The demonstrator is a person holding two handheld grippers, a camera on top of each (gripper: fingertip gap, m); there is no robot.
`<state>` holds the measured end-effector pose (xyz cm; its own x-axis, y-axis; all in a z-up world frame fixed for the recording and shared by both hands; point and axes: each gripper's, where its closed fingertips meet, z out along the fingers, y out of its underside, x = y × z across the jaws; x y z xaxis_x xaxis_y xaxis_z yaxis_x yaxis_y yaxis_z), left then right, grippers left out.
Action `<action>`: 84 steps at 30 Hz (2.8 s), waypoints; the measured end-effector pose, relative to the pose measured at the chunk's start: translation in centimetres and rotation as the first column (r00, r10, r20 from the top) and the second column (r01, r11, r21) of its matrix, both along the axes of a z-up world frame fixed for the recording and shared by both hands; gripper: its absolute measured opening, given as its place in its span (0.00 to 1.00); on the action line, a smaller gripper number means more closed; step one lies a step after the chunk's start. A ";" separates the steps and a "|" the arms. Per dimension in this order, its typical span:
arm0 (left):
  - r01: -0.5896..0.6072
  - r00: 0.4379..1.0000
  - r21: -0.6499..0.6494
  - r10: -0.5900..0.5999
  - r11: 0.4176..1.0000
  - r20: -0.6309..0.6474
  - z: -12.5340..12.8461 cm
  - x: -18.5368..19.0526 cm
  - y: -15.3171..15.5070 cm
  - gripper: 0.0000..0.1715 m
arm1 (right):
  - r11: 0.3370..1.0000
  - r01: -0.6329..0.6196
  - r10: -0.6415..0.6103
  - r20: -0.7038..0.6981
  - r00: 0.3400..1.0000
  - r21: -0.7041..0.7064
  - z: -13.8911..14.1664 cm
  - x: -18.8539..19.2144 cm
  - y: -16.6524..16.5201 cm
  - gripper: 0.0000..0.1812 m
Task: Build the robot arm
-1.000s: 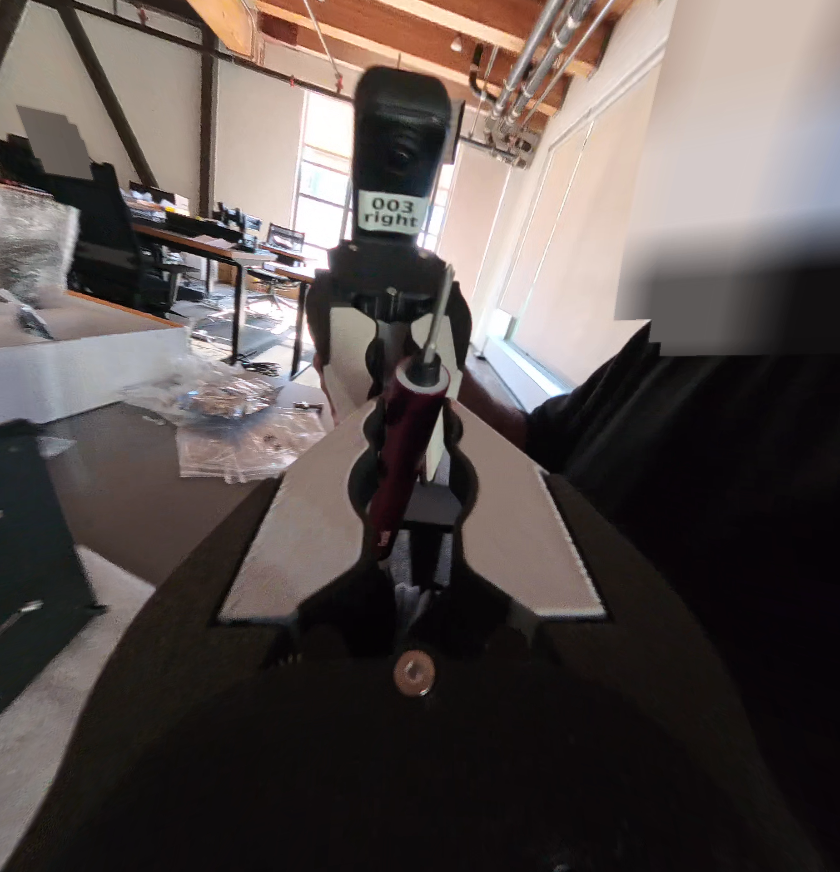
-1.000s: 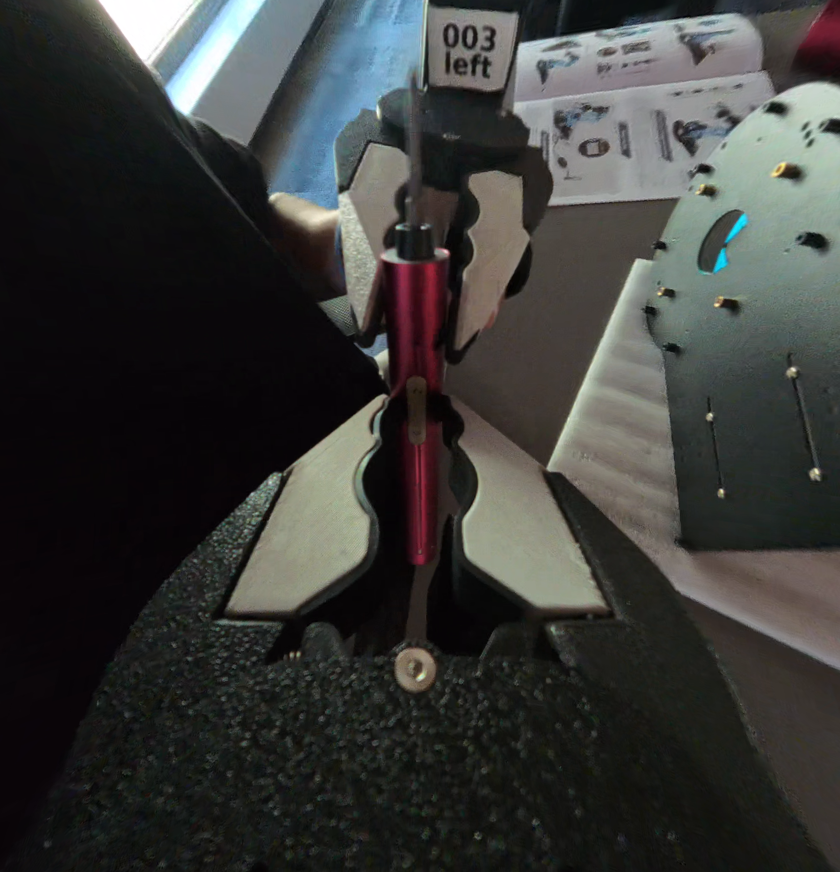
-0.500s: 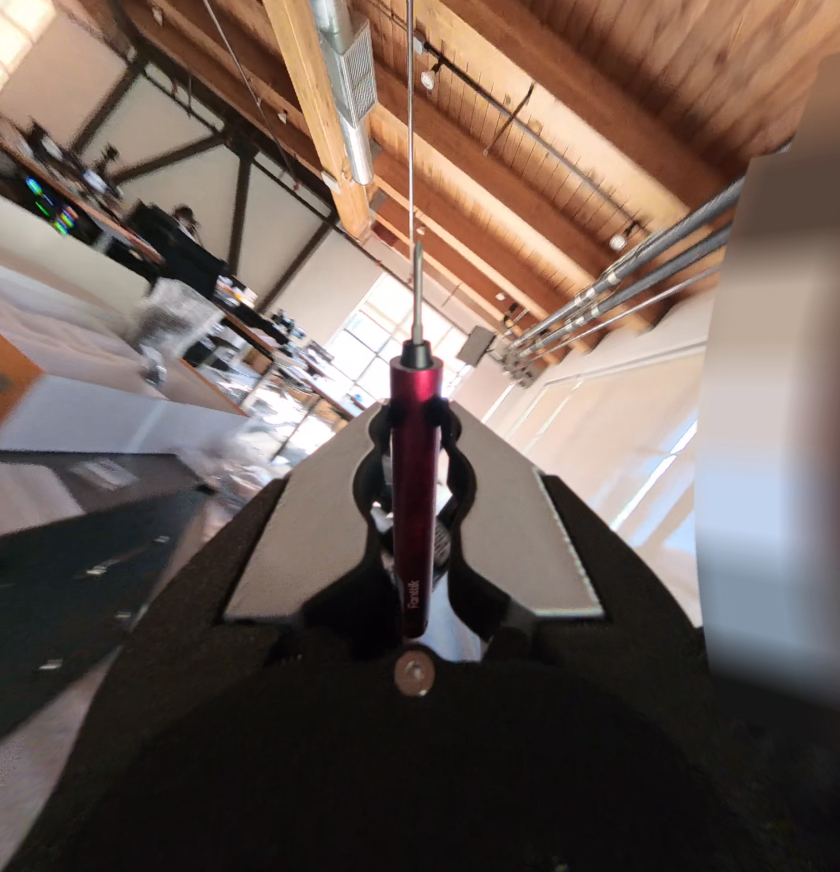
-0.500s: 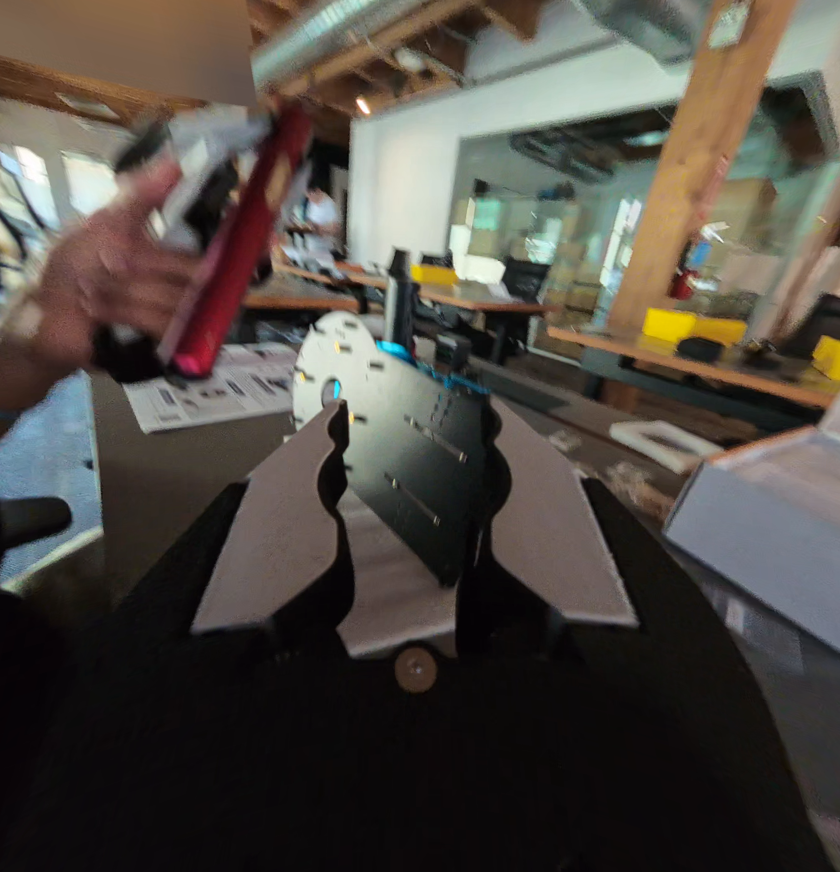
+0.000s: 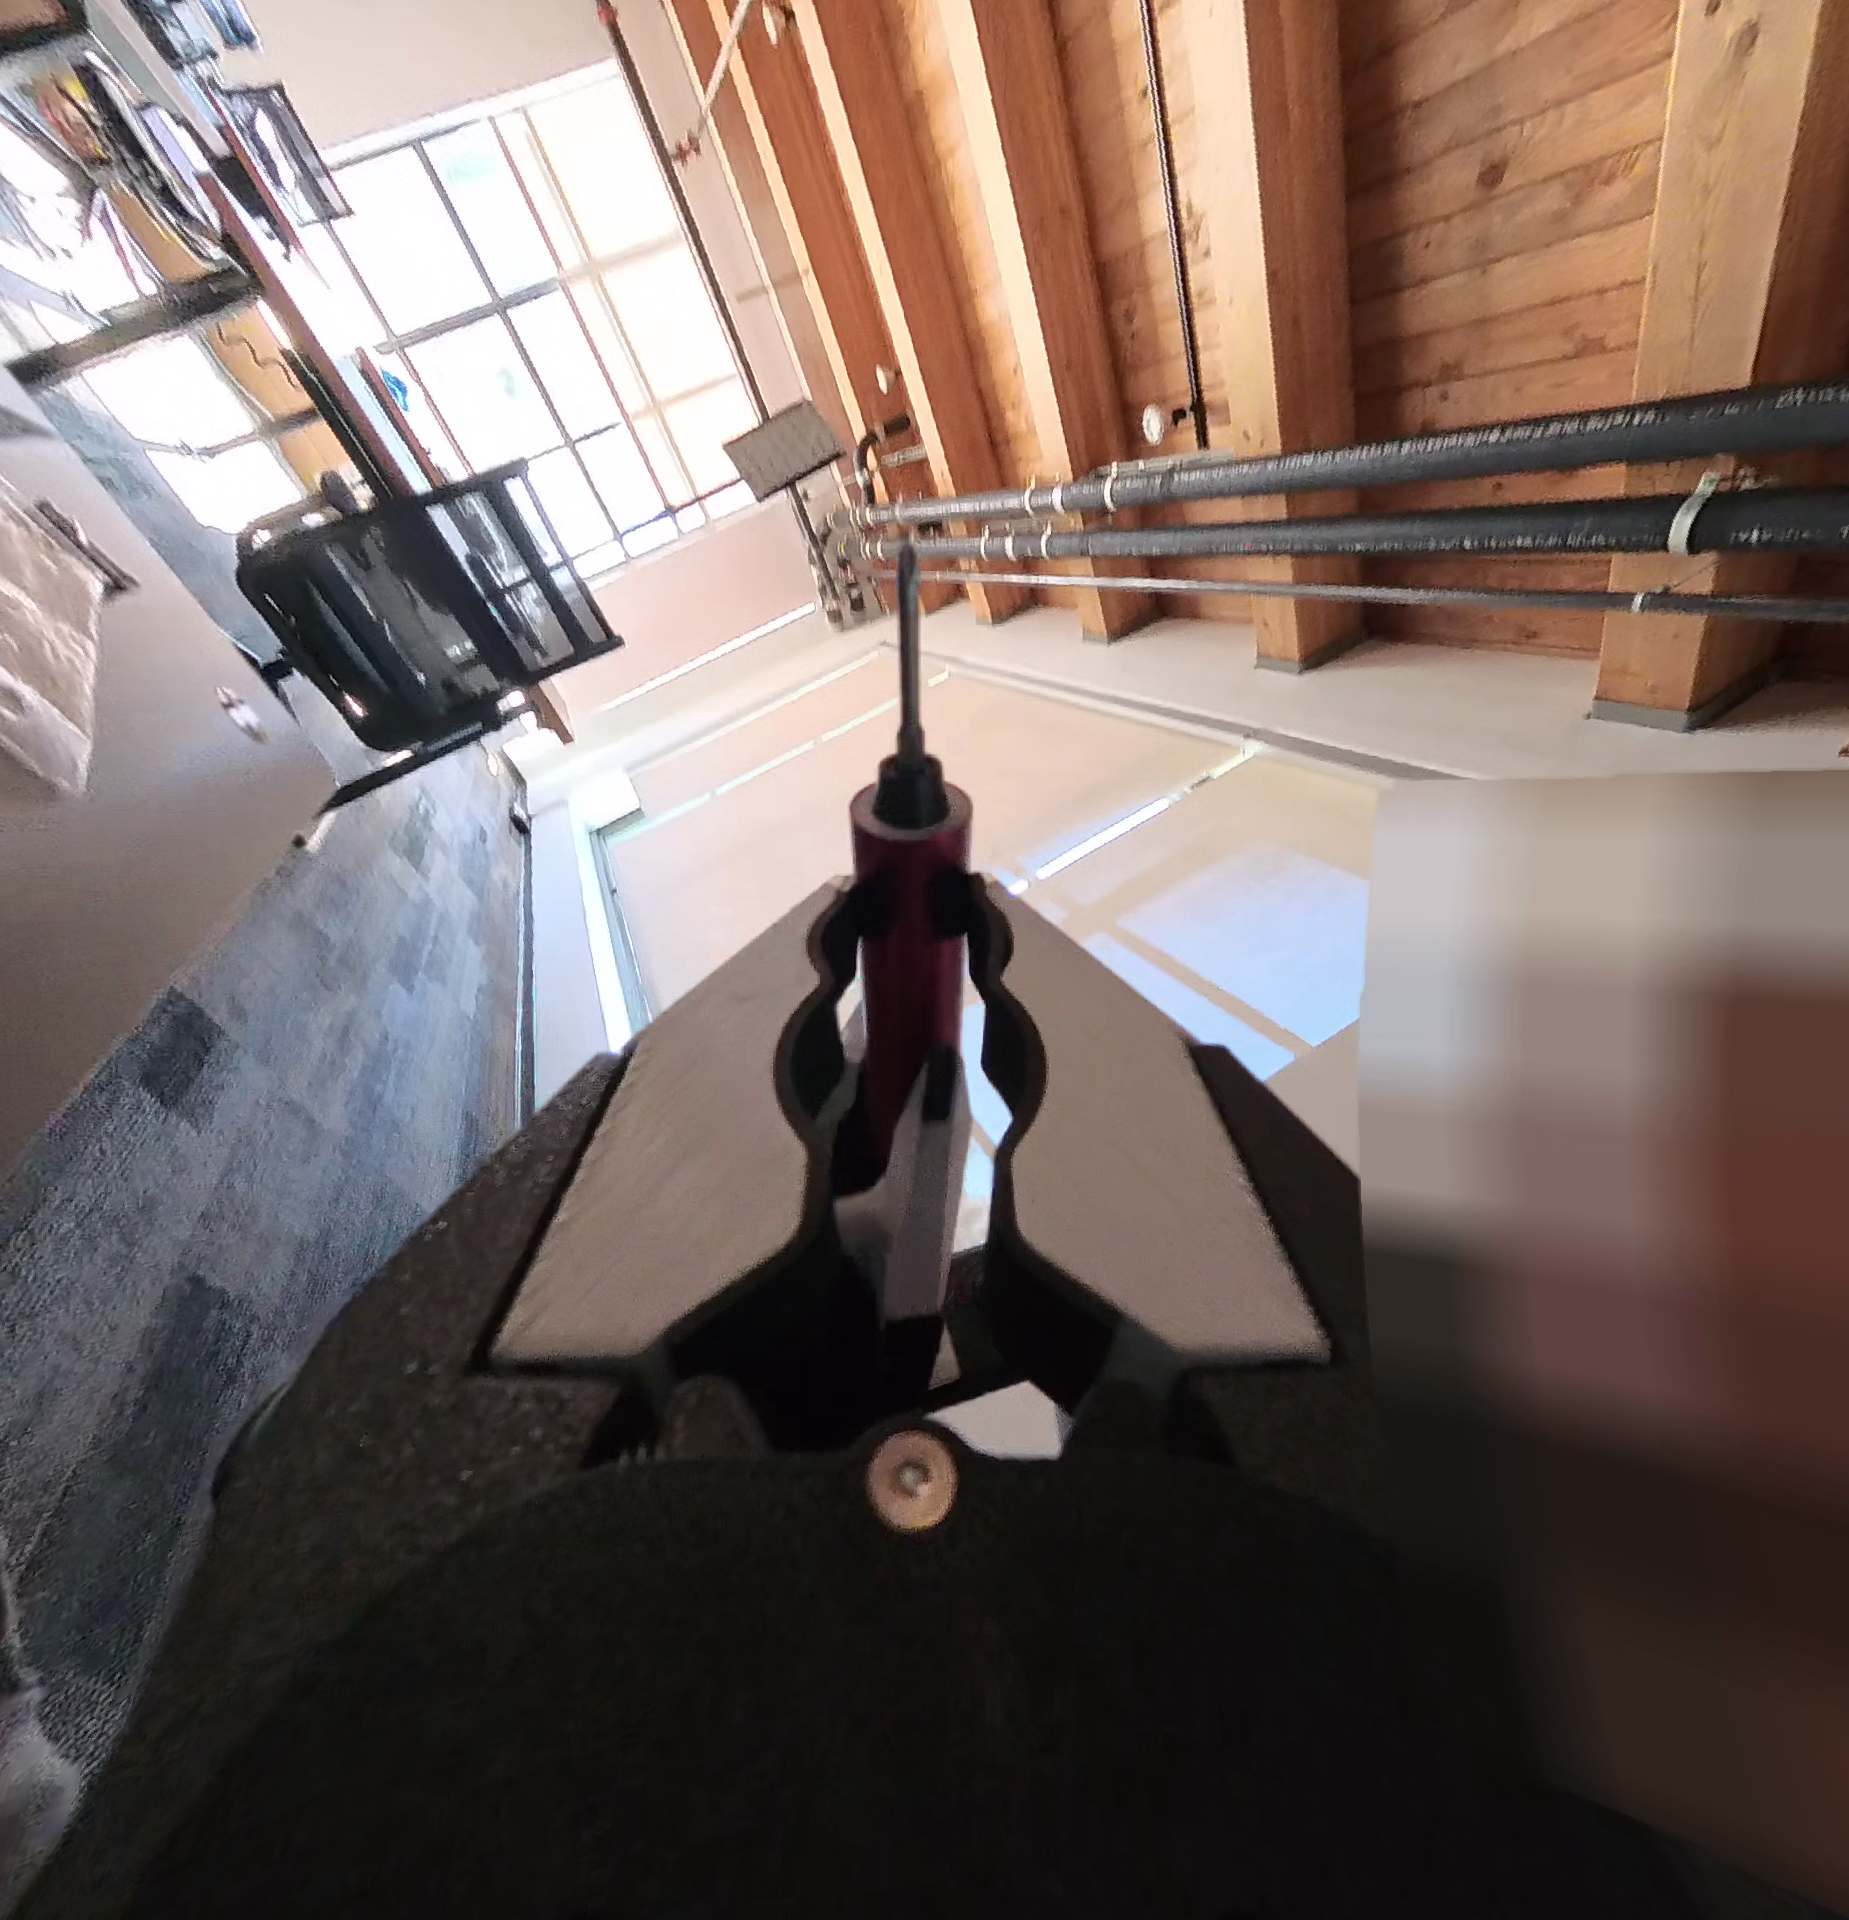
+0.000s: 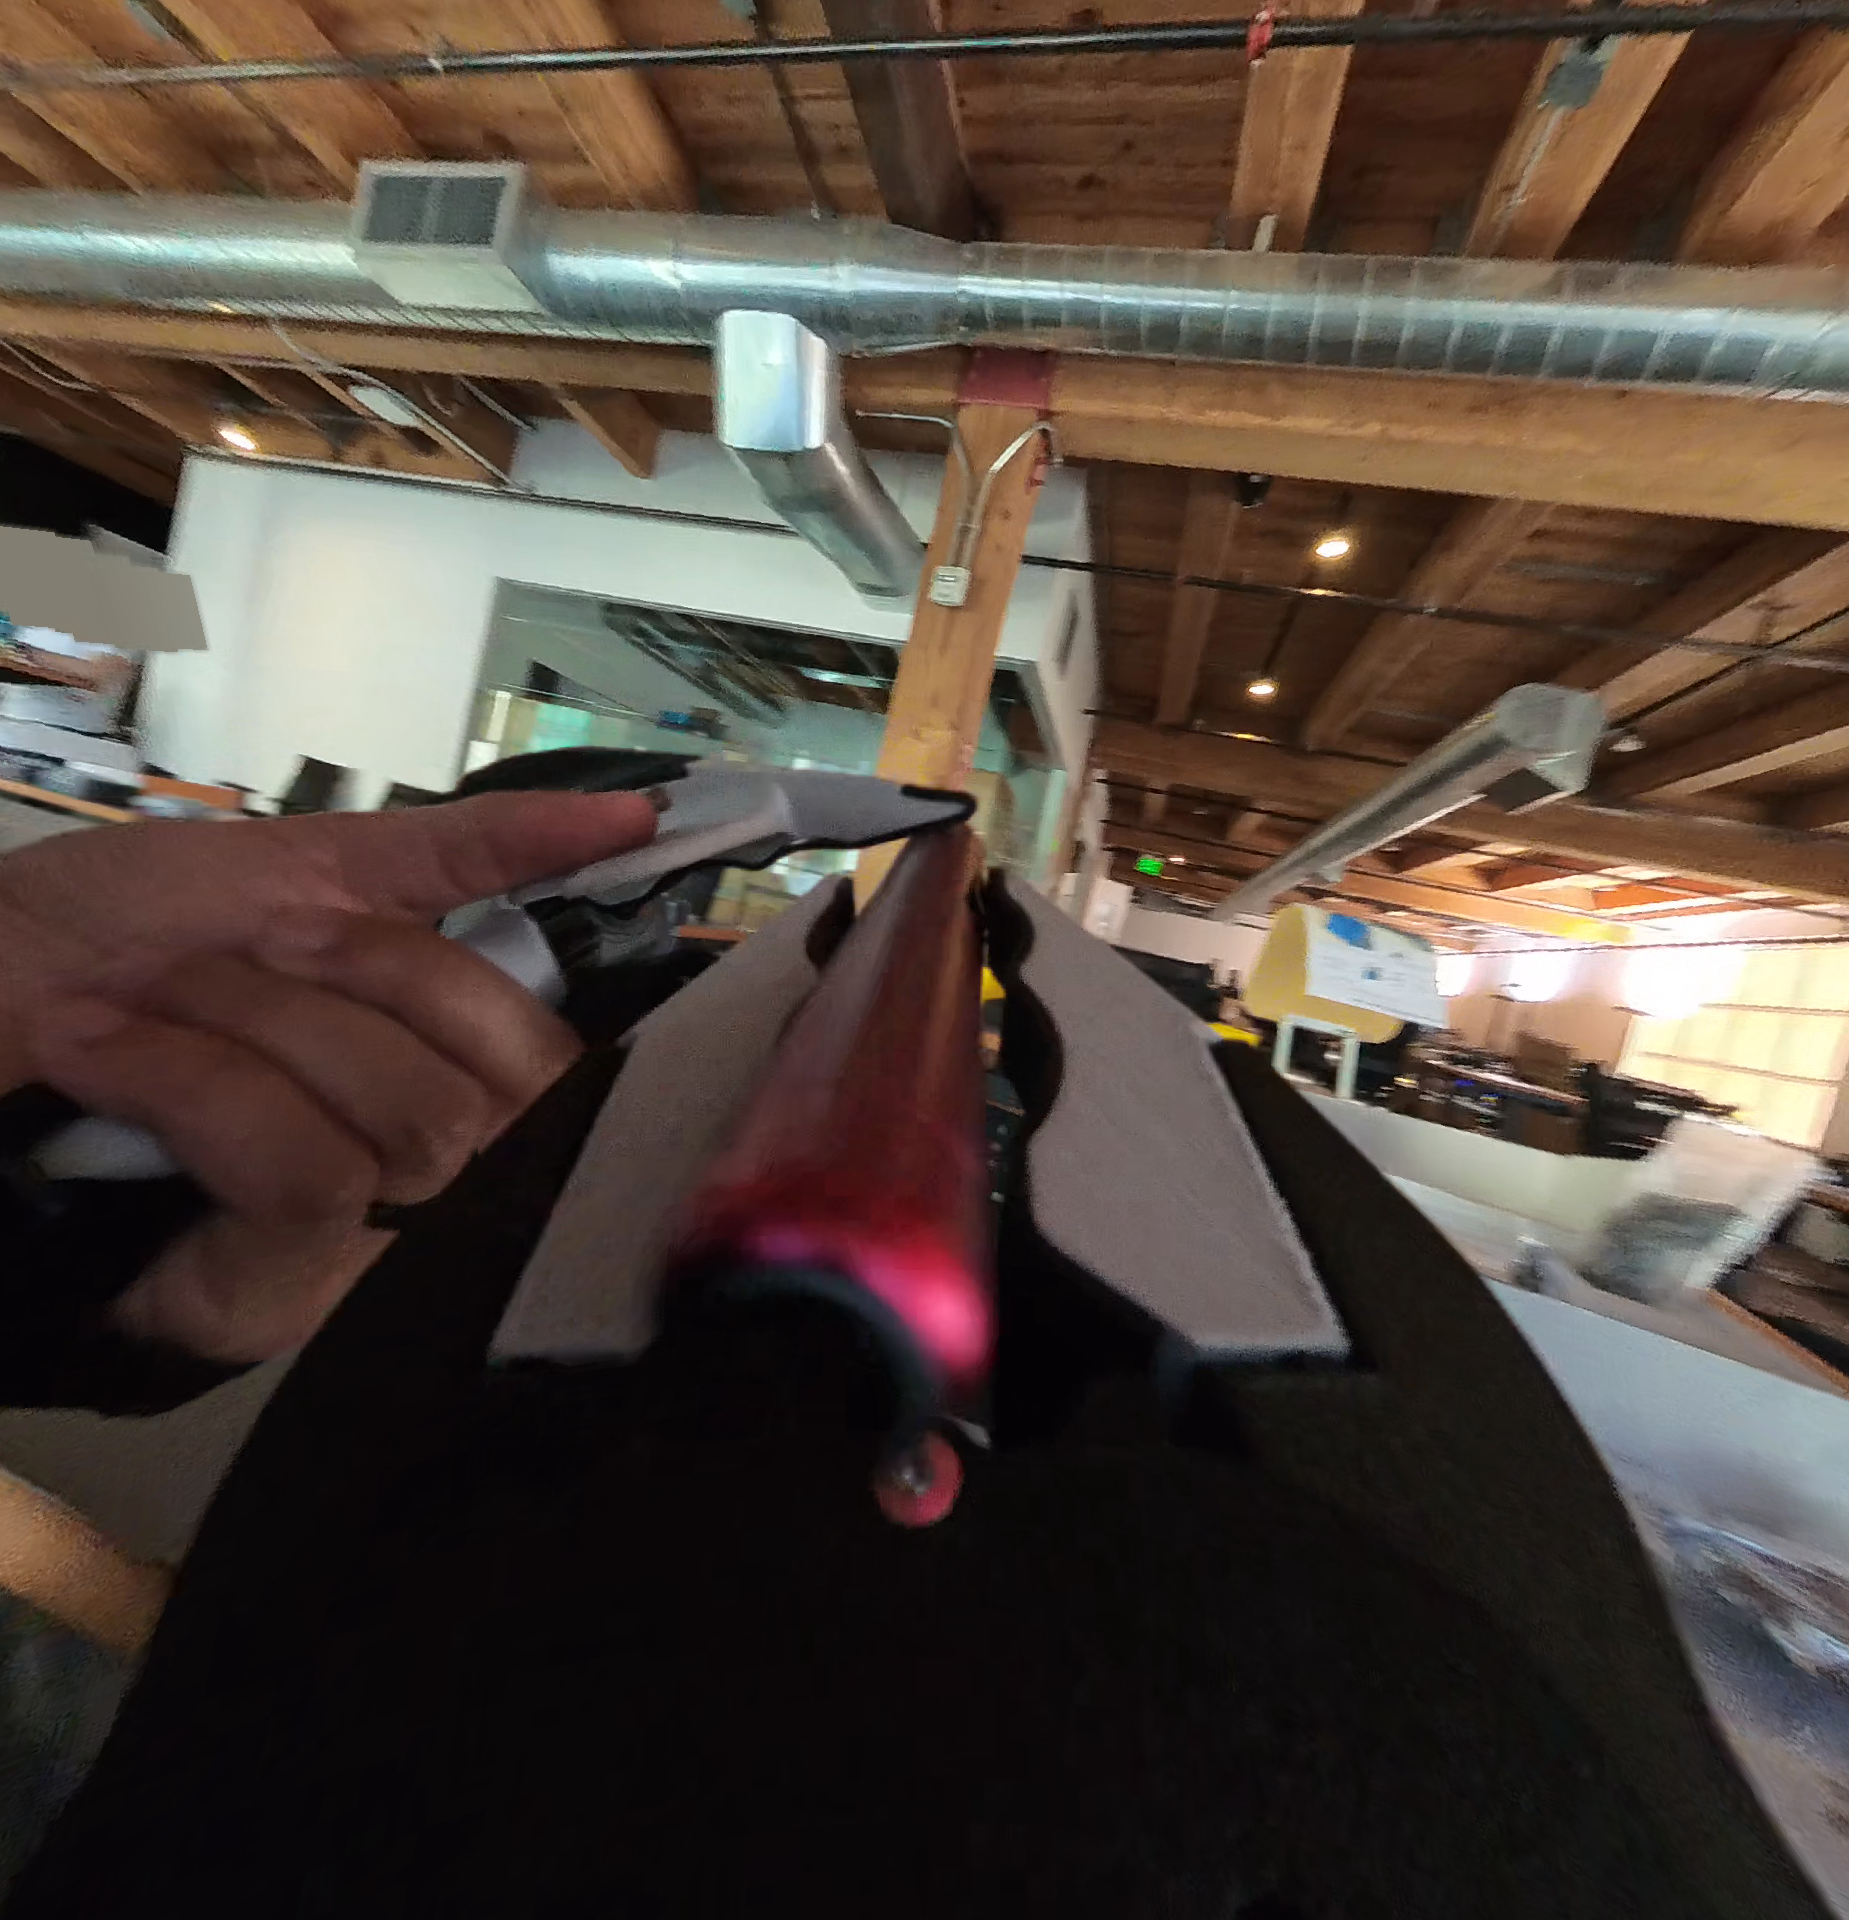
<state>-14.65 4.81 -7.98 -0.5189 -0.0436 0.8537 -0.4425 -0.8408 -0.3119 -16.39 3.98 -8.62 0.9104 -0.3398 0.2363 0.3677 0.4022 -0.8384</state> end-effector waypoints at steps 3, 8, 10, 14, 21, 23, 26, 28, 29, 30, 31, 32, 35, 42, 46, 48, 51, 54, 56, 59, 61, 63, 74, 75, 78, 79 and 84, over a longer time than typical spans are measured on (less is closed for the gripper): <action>0.054 0.998 0.005 -0.054 0.999 0.012 -0.7 -1.4 -1.0 0.11 | 0.999 0.040 -0.039 0.016 0.999 -0.032 -0.4 -1.1 -1.1 0.11; 0.114 0.993 -0.018 -0.114 0.993 0.009 -1.4 -2.2 -1.3 0.11 | 0.990 0.100 -0.095 0.055 0.994 -0.098 -1.1 -1.8 -1.3 0.11; 0.134 0.991 -0.020 -0.134 0.991 0.015 -1.5 -2.2 -1.5 0.11 | 0.989 0.105 -0.099 0.058 0.993 -0.104 -1.2 -1.9 -1.4 0.11; 0.169 0.986 -0.024 -0.169 0.985 0.005 -2.2 -2.1 -1.9 0.11 | 0.986 0.097 -0.092 0.040 0.995 -0.136 -2.0 -1.5 -1.3 0.11; 0.210 0.977 -0.053 -0.211 0.976 -0.014 -3.2 -1.9 -1.9 0.12 | 0.975 0.124 -0.118 0.042 0.992 -0.186 -3.0 -1.2 -1.2 0.11; 0.215 0.976 -0.044 -0.216 0.976 -0.011 -3.3 -2.0 -1.7 0.12 | 0.977 0.110 -0.106 0.034 0.994 -0.183 -3.1 -1.3 -1.1 0.11; 0.215 0.977 0.007 -0.215 0.977 -0.017 -3.4 -2.0 -1.3 0.11 | 0.982 0.061 -0.065 -0.013 0.998 -0.178 -3.2 -1.3 -0.6 0.11; 0.231 0.973 0.020 -0.231 0.973 -0.026 -3.6 -1.8 -1.0 0.12 | 0.982 0.079 -0.082 -0.013 0.997 -0.170 -3.2 -1.0 -0.3 0.11; 0.238 0.971 0.040 -0.237 0.970 -0.042 -3.8 -1.6 -0.8 0.12 | 0.981 0.089 -0.092 -0.010 0.996 -0.171 -3.4 -0.8 -0.1 0.11; 0.237 0.970 0.086 -0.231 0.968 -0.072 -4.4 -1.3 -0.2 0.13 | 0.980 0.085 -0.091 -0.027 0.995 -0.180 -3.6 -0.5 0.2 0.11; 0.227 0.971 0.165 -0.209 0.960 -0.117 -5.3 -1.2 0.6 0.16 | 0.978 0.077 -0.090 -0.055 0.994 -0.196 -4.0 0.1 0.6 0.11; 0.212 0.971 0.269 -0.171 0.939 -0.168 -6.4 -1.3 1.9 0.20 | 0.974 0.083 -0.102 -0.080 0.992 -0.211 -4.5 0.9 0.9 0.11; 0.216 0.971 0.591 -0.110 0.778 -0.211 -6.3 -2.8 6.1 0.20 | 0.950 0.153 -0.181 -0.078 0.980 -0.273 -6.2 3.7 2.3 0.11; 0.338 0.921 0.939 -0.181 -0.070 -0.345 -4.1 2.9 16.1 0.16 | 0.886 0.208 -0.216 0.029 0.976 -0.414 -9.3 7.4 9.1 0.11; 0.487 0.845 0.857 -0.157 -0.168 -0.511 -8.1 8.9 20.0 0.06 | 0.848 0.226 -0.198 0.110 0.974 -0.478 -10.6 8.0 11.2 0.11; 0.547 0.786 0.794 -0.163 -0.264 -0.596 -11.2 10.2 21.2 0.06 | 0.855 0.215 -0.189 0.103 0.977 -0.473 -10.4 7.9 11.4 0.11; 0.533 0.748 0.750 -0.196 -0.391 -0.634 -13.9 11.5 21.8 0.06 | 0.870 0.192 -0.167 0.095 0.981 -0.455 -10.1 7.6 11.7 0.11; 0.454 0.724 0.738 -0.277 -0.499 -0.632 -15.0 11.6 21.8 0.09 | 0.865 0.211 -0.179 0.113 0.977 -0.455 -10.4 7.8 11.8 0.12; 0.323 0.739 0.728 -0.320 -0.604 -0.593 -15.6 11.9 22.4 0.15 | 0.866 0.200 -0.171 0.105 0.980 -0.459 -10.5 7.8 11.8 0.11; 0.144 0.731 0.749 -0.441 -0.646 -0.521 -15.5 11.4 21.4 0.16 | 0.873 0.184 -0.161 0.089 0.983 -0.451 -10.3 7.7 11.6 0.11; 0.027 0.721 0.774 -0.524 -0.632 -0.453 -14.9 11.2 20.3 0.16 | 0.870 0.184 -0.163 0.085 0.983 -0.457 -10.4 7.9 11.7 0.12; -0.062 0.705 0.776 -0.577 -0.628 -0.412 -14.6 11.1 19.7 0.15 | 0.873 0.176 -0.156 0.082 0.984 -0.455 -10.4 7.8 11.7 0.11; -0.162 0.639 0.727 -0.633 -0.668 -0.438 -16.1 11.3 20.4 0.11 | 0.875 0.174 -0.158 0.074 0.985 -0.451 -10.5 8.0 11.7 0.11; -0.161 0.634 0.740 -0.643 -0.653 -0.430 -16.1 11.3 20.1 0.11 | 0.875 0.173 -0.157 0.073 0.985 -0.451 -10.5 8.0 11.7 0.11; -0.176 0.616 0.751 -0.666 -0.636 -0.420 -16.4 11.3 19.5 0.08 | 0.873 0.178 -0.166 0.067 0.984 -0.454 -10.6 8.2 11.6 0.11; -0.187 0.612 0.749 -0.672 -0.636 -0.418 -16.5 11.3 19.4 0.08 | 0.871 0.180 -0.166 0.071 0.984 -0.456 -10.6 8.2 11.5 0.11; -0.221 0.595 0.768 -0.707 -0.601 -0.383 -16.4 11.1 18.4 0.02 | 0.874 0.172 -0.155 0.074 0.985 -0.455 -10.6 8.0 11.6 0.11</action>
